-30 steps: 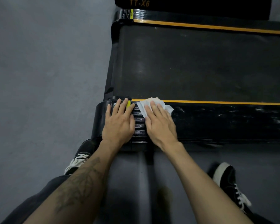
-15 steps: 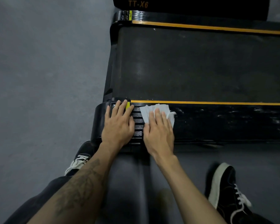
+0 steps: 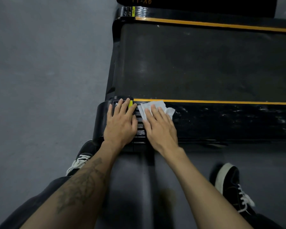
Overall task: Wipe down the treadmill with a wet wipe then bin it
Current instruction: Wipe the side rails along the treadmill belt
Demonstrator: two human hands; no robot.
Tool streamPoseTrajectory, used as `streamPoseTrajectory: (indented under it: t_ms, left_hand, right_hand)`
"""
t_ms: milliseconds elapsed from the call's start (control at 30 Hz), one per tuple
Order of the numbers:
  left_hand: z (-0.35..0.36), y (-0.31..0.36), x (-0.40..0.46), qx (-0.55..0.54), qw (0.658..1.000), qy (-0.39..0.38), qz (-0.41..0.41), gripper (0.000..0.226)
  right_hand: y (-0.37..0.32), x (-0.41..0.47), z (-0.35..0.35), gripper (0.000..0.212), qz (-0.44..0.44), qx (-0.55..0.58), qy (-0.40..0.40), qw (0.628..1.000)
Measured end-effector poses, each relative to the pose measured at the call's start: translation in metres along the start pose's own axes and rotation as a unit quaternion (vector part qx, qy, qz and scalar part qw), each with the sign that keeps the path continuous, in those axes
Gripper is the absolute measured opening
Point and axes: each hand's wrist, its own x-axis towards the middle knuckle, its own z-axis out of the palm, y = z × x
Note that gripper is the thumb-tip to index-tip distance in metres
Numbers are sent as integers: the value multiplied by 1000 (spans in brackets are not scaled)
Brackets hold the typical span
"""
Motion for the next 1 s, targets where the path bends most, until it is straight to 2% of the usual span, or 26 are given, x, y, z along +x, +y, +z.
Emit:
streamPoseTrajectory:
  t_ms: [67,133,200,333,400,500,667,833,1000]
  left_hand:
    - [0,0,-1,-1,1000,-1,-2,61]
    - [1,1,-1,-1,1000,-1,-5,62]
    - [1,0,0,0,1000,3,-5,62]
    - [1,-1,1,0,1000,-2,-1,63]
    - [1,0,1,-2,1000,7,0,61]
    - [2,2,0,-4,1000,10,-1,61]
    - [2,-2,1,1,1000,9,0,61]
    - [1,1,0,-4,1000,1,-1,61]
    - [1,-1,2,0,1000,4,-4,61]
  right_hand:
    - [8,0,1,56,23,1,13,1000]
    - [-1,-13,7,64,62,13,46,997]
    - [-17,-23,15,73,57,20,45,997]
    - [-8,-7,7,61,0,22,36,999]
    - [5,-4,5,56,18,12,25,999]
    - [1,-18,8,64,64,26,68,995]
    - [8,-13,4,61,-8,8,21,1000]
    - [9,-30,11,60,63,-13,66,996]
    - [4,-17,5,68,-12,1,26,1000]
